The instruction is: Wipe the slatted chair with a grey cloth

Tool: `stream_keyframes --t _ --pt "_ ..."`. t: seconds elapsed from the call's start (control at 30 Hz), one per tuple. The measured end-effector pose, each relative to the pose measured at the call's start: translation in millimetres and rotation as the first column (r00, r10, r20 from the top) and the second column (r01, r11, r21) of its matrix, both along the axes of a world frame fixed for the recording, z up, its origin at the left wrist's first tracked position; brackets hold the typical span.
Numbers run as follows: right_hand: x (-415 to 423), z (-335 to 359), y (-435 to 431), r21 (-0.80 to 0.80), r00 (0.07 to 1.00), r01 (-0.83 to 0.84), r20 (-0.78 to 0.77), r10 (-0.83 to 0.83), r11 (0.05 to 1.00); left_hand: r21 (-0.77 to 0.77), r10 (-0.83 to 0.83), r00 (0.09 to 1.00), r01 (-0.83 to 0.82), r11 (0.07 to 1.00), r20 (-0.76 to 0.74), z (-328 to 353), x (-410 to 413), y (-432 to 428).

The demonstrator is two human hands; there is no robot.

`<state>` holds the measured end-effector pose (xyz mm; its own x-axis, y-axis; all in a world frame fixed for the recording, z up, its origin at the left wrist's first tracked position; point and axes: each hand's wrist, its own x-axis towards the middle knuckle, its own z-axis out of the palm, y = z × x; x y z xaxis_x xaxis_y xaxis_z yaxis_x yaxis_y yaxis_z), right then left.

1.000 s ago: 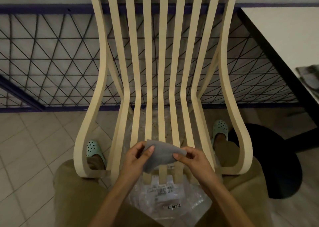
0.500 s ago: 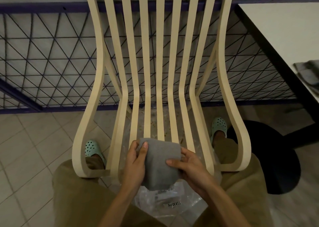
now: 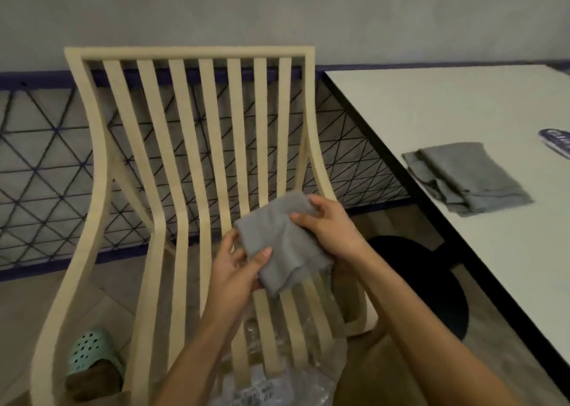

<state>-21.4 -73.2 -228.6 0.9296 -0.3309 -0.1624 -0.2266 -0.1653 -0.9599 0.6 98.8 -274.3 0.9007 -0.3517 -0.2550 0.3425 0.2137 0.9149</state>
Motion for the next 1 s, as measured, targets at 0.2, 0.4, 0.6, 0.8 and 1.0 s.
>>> stream_keyframes --t 0.2,0.4,0.6,0.8,1.0 --pt "28.9 84.5 -84.8 -0.326 0.994 0.100 0.068 -0.082 0.940 -0.119 -0.055 0.995 0.064 0.991 0.078 68.5 34.6 -88.2" --pt "20.1 148.4 -152.9 -0.452 0.983 0.152 -0.020 -0.181 0.879 -0.119 -0.188 0.961 0.215 0.969 0.202 123.1 44.5 -152.3" --pt "-35.9 167.9 -220.6 -0.531 0.936 0.142 -0.202 -0.287 0.835 0.013 -0.432 0.848 0.450 0.893 0.309 142.1 17.1 -208.1" --pt "-69.0 148.2 -247.1 -0.650 0.874 0.129 -0.282 -0.396 0.749 0.234 -0.606 0.725 0.559 0.795 0.328 132.1 -7.0 -233.2" --pt "-73.9 121.0 -255.5 -0.809 0.825 0.047 -0.300 -0.480 0.585 0.310 -0.574 0.756 0.490 0.815 0.315 115.7 10.4 -201.4"
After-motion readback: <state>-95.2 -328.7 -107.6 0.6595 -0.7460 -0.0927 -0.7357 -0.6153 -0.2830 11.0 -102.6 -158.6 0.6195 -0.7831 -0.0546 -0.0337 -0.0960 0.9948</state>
